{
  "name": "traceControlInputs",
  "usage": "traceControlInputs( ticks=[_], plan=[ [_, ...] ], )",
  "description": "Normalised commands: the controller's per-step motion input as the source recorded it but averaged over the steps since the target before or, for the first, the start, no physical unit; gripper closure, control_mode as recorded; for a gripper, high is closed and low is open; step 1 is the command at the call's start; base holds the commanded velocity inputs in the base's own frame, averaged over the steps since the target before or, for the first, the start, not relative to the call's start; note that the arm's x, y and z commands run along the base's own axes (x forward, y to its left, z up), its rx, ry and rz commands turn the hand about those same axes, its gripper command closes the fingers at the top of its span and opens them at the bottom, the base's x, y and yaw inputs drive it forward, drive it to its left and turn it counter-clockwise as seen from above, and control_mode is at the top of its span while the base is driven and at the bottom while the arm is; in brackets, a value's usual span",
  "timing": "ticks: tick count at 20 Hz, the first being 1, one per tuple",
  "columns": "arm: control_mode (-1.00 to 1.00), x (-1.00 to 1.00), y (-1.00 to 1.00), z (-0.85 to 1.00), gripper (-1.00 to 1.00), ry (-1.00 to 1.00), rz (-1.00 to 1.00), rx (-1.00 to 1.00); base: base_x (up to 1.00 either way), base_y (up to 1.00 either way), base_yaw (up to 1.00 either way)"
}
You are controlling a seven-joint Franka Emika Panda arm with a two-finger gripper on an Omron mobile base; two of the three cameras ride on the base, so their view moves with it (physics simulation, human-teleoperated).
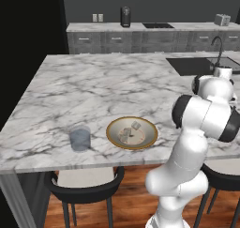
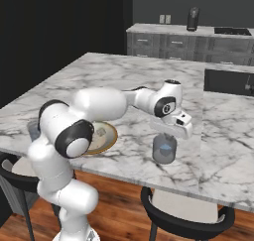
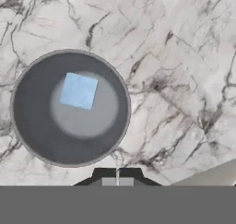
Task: There are four ice cubes in the ice bowl. Place two ice cubes in each glass of water.
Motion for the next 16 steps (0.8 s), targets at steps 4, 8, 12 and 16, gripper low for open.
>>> traceControlInputs(
  ticks=[4, 8, 12, 16],
  plan=[
    [-1.00, -0.74, 0.49, 0.24, 1.00, -0.06, 0.02, 0.03, 0.00, 0.00, 0.00],
    [-1.00, -0.46, 0.65, 0.13, 1.00, -0.08, 0.01, 0.08, 0.00, 0.00, 0.00],
    [-1.00, -0.20, 0.88, 0.19, 1.00, -0.10, 0.00, 0.01, 0.00, 0.00, 0.00],
    [-1.00, 0.03, 0.96, 0.25, 1.00, -0.01, 0.00, 0.00, 0.00, 0.00, 0.00]
  ],
)
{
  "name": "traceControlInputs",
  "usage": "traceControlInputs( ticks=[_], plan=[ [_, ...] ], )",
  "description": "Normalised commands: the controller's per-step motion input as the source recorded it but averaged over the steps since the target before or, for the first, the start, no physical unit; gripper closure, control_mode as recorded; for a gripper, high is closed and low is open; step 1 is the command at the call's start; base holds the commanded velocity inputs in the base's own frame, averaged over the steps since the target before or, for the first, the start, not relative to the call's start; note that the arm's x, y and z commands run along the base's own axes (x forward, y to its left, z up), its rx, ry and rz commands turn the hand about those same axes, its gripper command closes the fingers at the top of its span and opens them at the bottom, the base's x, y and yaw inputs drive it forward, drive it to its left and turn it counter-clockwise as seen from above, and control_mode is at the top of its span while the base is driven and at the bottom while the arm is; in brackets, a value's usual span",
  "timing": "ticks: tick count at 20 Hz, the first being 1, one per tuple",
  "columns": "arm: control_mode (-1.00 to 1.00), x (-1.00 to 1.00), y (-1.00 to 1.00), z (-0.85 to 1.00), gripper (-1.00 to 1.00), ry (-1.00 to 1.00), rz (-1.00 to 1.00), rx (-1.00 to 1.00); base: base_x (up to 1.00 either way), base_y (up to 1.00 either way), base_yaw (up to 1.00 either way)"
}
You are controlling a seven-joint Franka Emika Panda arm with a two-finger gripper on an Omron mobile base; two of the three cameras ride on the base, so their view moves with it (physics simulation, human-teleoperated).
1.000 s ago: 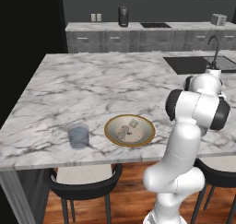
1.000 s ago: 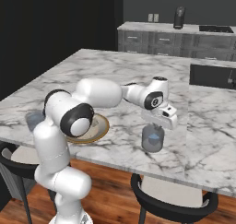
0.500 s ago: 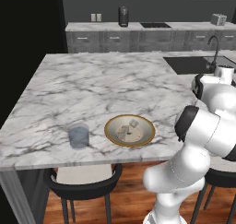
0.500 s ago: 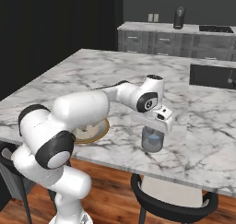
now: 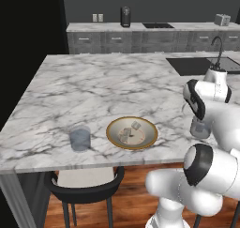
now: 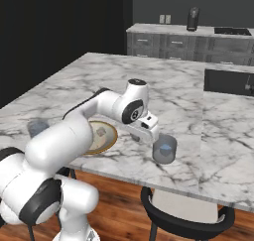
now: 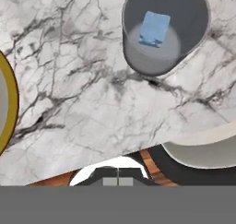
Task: There are four ice cubes in the ice bowl. Place two ice cubes in each glass of water.
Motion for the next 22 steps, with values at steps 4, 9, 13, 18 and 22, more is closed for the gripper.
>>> traceControlInputs(
  ticks=[4, 9, 13, 18, 22],
  plan=[
    [-1.00, 0.23, 0.93, 0.07, 1.00, 0.00, 0.00, 0.00, 0.00, 0.00, 0.00],
    [-1.00, 0.40, 0.81, 0.01, -1.00, 0.00, 0.00, 0.00, 0.00, 0.00, 0.00],
    [-1.00, 0.50, 0.59, 0.00, -1.00, 0.00, -0.01, 0.00, 0.00, 0.00, 0.00],
    [-1.00, 0.44, 0.33, 0.00, -1.00, 0.02, -0.07, 0.01, 0.00, 0.00, 0.00],
    [-1.00, 0.29, 0.31, -0.02, -1.00, 0.03, -0.06, 0.00, 0.00, 0.00, 0.00]
  ],
)
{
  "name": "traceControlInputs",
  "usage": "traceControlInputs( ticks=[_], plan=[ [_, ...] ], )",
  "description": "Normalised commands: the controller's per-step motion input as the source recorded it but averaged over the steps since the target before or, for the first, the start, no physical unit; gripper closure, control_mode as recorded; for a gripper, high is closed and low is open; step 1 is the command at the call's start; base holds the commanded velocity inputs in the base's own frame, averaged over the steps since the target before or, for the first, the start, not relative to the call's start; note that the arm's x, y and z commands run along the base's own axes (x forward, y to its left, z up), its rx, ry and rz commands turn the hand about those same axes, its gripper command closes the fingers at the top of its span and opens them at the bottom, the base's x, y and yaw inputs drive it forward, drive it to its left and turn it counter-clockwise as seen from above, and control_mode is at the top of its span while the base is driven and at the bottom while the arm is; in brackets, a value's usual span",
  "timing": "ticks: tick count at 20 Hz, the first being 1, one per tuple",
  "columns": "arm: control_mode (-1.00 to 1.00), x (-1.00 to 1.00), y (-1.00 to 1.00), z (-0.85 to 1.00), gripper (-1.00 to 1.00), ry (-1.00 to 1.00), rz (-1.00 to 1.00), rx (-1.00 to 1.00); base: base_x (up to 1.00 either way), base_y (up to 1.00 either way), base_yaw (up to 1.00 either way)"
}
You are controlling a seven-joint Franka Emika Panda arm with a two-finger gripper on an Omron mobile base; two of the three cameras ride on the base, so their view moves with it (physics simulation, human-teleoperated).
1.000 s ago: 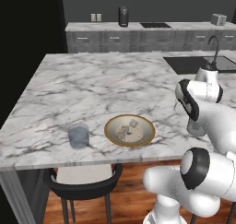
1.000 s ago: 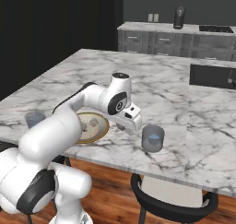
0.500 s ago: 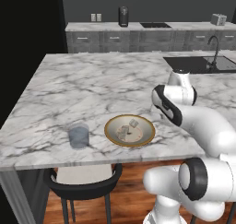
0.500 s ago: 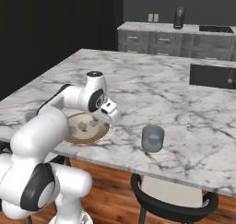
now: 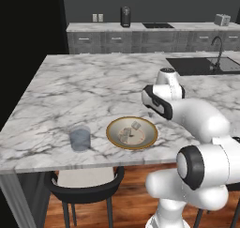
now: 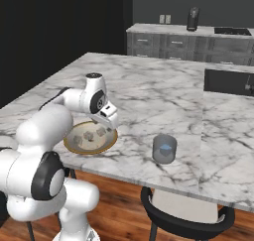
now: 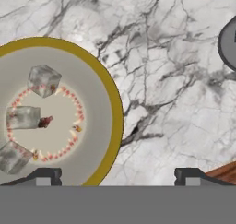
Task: There are four ice cubes in the ice bowl. Place two ice cubes in each glass of water.
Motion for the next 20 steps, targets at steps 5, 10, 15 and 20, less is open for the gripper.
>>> traceControlInputs(
  ticks=[5, 10, 15, 20],
  plan=[
    [-1.00, 0.31, 0.22, -0.07, -1.00, 0.06, -0.05, 0.00, 0.00, 0.00, 0.00],
    [-1.00, 0.29, 0.07, -0.18, -1.00, 0.09, -0.01, 0.00, 0.00, 0.00, 0.00],
    [-1.00, 0.22, 0.17, -0.32, -1.00, 0.07, -0.03, 0.00, 0.00, 0.00, 0.00],
    [-1.00, 0.19, 0.21, -0.37, -1.00, 0.03, -0.03, 0.00, 0.00, 0.00, 0.00]
  ],
)
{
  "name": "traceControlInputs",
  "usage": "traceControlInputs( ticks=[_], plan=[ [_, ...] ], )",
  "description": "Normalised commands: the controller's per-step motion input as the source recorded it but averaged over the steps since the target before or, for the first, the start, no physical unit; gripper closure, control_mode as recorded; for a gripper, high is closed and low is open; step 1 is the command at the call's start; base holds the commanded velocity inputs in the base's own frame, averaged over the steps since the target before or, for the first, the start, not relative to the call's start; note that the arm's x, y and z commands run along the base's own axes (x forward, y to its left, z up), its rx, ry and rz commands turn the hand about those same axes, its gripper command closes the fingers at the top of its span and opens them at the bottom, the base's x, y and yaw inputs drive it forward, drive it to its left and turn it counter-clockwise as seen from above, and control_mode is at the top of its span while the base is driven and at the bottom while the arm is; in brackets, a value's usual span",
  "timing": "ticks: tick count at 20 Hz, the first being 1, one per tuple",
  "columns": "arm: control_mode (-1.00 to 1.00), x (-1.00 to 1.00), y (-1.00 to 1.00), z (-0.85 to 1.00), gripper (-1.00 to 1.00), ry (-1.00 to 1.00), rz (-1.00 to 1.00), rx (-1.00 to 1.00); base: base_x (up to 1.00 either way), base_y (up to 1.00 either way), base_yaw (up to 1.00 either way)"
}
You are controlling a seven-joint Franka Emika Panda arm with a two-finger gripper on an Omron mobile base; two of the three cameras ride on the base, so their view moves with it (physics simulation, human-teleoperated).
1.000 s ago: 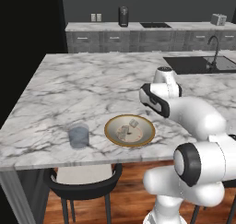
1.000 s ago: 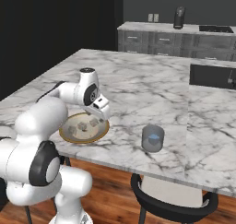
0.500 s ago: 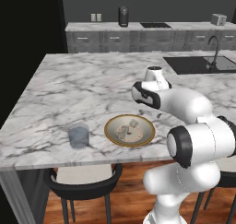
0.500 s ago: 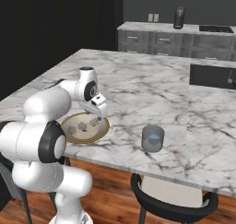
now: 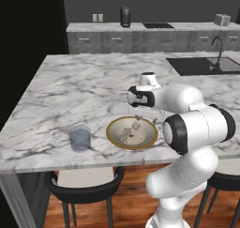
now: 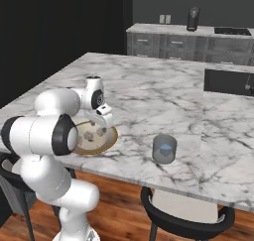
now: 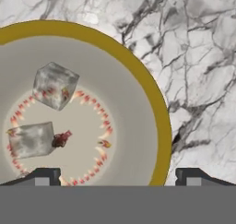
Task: There are four ice cubes in the ice bowl. Place two ice cubes in each glass of water.
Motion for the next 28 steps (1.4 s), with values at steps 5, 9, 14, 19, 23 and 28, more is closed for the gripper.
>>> traceControlInputs(
  ticks=[5, 9, 14, 19, 23, 28],
  plan=[
    [-1.00, 0.15, 0.11, -0.24, -1.00, 0.02, -0.04, 0.00, 0.00, 0.00, 0.00],
    [-1.00, 0.18, 0.07, -0.21, -1.00, 0.00, -0.10, 0.01, 0.00, 0.00, 0.00],
    [-1.00, 0.16, 0.09, -0.30, -1.00, 0.00, -0.11, 0.00, 0.00, 0.00, 0.00],
    [-1.00, 0.29, 0.17, -0.21, -1.00, -0.03, -0.04, 0.02, 0.00, 0.00, 0.00],
    [-1.00, 0.28, 0.02, -0.21, -1.00, -0.07, 0.00, 0.05, 0.00, 0.00, 0.00],
    [-1.00, 0.20, 0.00, -0.26, -1.00, -0.01, 0.00, 0.04, 0.00, 0.00, 0.00]
  ],
)
